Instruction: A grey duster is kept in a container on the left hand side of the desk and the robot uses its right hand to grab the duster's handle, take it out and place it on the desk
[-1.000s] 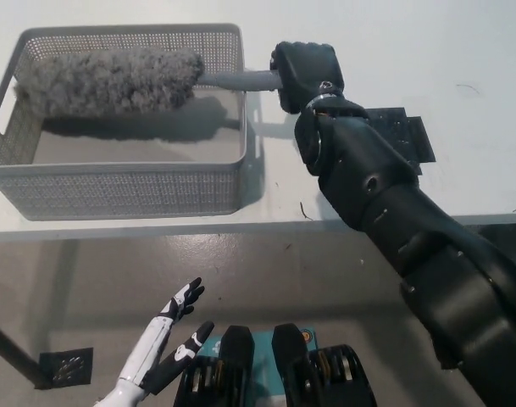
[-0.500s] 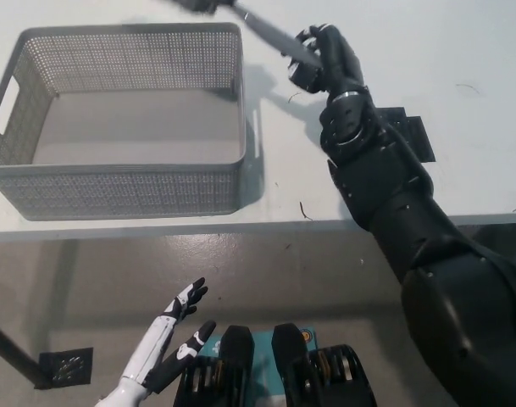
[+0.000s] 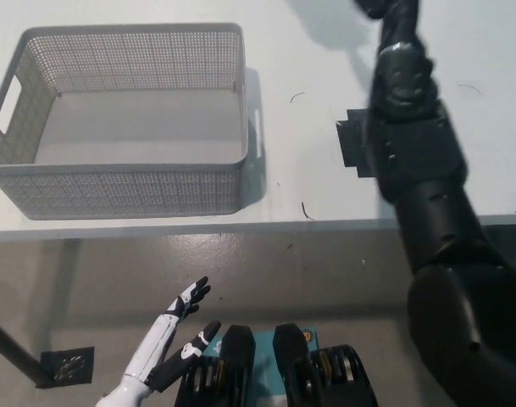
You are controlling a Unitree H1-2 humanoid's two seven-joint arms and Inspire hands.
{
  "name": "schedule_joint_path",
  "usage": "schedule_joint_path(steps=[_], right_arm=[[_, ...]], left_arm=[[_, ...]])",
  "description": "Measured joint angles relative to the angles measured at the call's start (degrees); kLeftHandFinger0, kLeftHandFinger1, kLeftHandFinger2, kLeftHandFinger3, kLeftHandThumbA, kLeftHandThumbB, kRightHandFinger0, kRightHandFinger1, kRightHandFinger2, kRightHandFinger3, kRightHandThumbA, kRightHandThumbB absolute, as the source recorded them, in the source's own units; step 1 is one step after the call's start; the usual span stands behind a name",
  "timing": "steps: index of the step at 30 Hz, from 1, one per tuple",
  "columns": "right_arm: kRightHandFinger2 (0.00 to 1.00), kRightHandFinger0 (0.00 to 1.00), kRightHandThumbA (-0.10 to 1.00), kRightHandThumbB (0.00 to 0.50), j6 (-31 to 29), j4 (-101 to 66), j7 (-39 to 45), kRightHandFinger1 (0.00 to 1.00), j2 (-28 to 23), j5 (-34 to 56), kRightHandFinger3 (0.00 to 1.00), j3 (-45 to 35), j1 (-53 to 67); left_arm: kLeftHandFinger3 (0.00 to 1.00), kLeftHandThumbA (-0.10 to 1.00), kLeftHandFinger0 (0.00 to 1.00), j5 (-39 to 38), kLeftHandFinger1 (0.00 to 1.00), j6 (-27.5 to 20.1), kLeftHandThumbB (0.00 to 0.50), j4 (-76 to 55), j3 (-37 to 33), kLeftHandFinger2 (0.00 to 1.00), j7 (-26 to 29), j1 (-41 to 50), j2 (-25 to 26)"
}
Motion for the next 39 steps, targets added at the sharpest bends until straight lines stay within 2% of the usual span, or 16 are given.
schedule_joint_path(steps=[3,6,14,16,17,18,19,20,21,22,25,28,31,33,37,39], right_arm=[[0.31,0.00,-0.10,0.117,0.0,-5.3,0.4,0.00,-3.3,-0.8,0.22,3.8,3.1],[0.31,0.00,-0.08,0.107,0.4,-10.1,0.9,0.00,-6.9,-1.9,0.18,7.7,7.8],[0.38,0.00,-0.10,0.120,4.9,-20.7,5.9,0.04,-16.5,-3.7,0.22,15.3,21.7],[0.43,0.00,-0.10,0.114,5.0,-21.3,6.9,0.09,-18.3,-4.0,0.25,16.4,23.6],[0.53,0.02,-0.10,0.133,5.0,-22.0,7.5,0.16,-19.5,-4.0,0.33,17.1,25.0],[0.68,0.09,-0.05,0.148,5.0,-22.2,7.9,0.29,-20.1,-4.1,0.46,17.3,25.6],[0.92,0.29,0.10,0.134,5.0,-22.4,8.6,0.53,-20.8,-4.0,0.74,17.5,26.4],[0.89,0.43,0.26,0.146,5.1,-22.6,9.0,0.58,-21.3,-4.0,0.75,17.6,27.1],[1.00,0.71,0.51,0.176,5.2,-23.4,10.0,0.79,-22.2,-3.9,1.00,18.0,28.0],[1.00,1.00,0.69,0.292,5.3,-24.1,10.7,1.00,-22.8,-3.9,1.00,18.3,28.7],[1.00,1.00,0.93,0.352,5.8,-27.4,14.4,1.00,-24.8,-2.7,1.00,19.3,31.0],[1.00,1.00,1.00,0.383,6.4,-32.4,17.8,1.00,-26.5,-1.0,1.00,19.8,33.6],[1.00,1.00,1.00,0.409,7.0,-38.4,19.6,1.00,-27.0,0.5,1.00,19.6,35.7],[1.00,1.00,1.00,0.368,7.5,-43.8,19.8,1.00,-26.7,1.3,1.00,19.5,38.1],[1.00,1.00,1.00,0.392,7.6,-51.0,19.8,1.00,-25.2,2.1,1.00,19.6,42.1],[1.00,1.00,1.00,0.451,7.6,-55.7,19.7,1.00,-23.7,2.1,1.00,19.9,45.2]], left_arm=[[1.00,0.81,1.00,0.1,1.00,0.0,0.032,-0.4,0.2,1.00,0.0,0.2,0.0],[1.00,0.81,1.00,0.1,1.00,0.0,0.035,-1.1,0.7,1.00,0.0,0.6,0.0],[1.00,0.85,1.00,0.0,1.00,0.0,0.061,-1.9,2.2,1.00,0.0,2.4,0.1],[1.00,0.85,1.00,-0.2,1.00,0.0,0.056,-1.9,2.6,1.00,0.0,2.5,0.2],[1.00,0.85,1.00,-0.2,1.00,0.0,0.057,-1.8,2.8,1.00,0.0,2.6,0.2],[1.00,0.86,1.00,-0.2,1.00,0.0,0.061,-1.8,3.0,1.00,0.0,2.6,0.2],[1.00,0.86,1.00,-0.3,1.00,0.0,0.055,-1.8,3.2,1.00,0.0,2.6,0.2],[1.00,0.86,1.00,-0.3,1.00,-0.1,0.054,-1.8,3.3,1.00,0.0,2.6,0.2],[1.00,0.86,1.00,-0.3,1.00,-0.1,0.055,-1.8,3.5,1.00,0.0,2.7,0.2],[1.00,0.86,1.00,-0.3,1.00,-0.1,0.053,-1.9,3.6,1.00,0.0,2.7,0.2],[1.00,0.87,1.00,-0.3,1.00,0.0,0.060,-1.8,3.8,1.00,0.0,3.2,0.2],[1.00,0.87,1.00,-0.3,1.00,0.0,0.074,-1.7,3.8,1.00,0.0,3.5,0.2],[1.00,0.86,1.00,-0.3,1.00,0.0,0.081,-1.6,3.8,1.00,0.0,3.5,0.1],[1.00,0.89,1.00,-0.3,1.00,0.0,0.086,-1.3,3.8,1.00,0.0,3.5,0.1],[1.00,0.93,1.00,-0.3,1.00,0.0,0.092,-0.9,3.8,1.00,0.0,3.5,0.1],[1.00,0.94,1.00,-0.3,1.00,0.0,0.110,-0.6,3.8,1.00,0.0,3.5,0.1]])
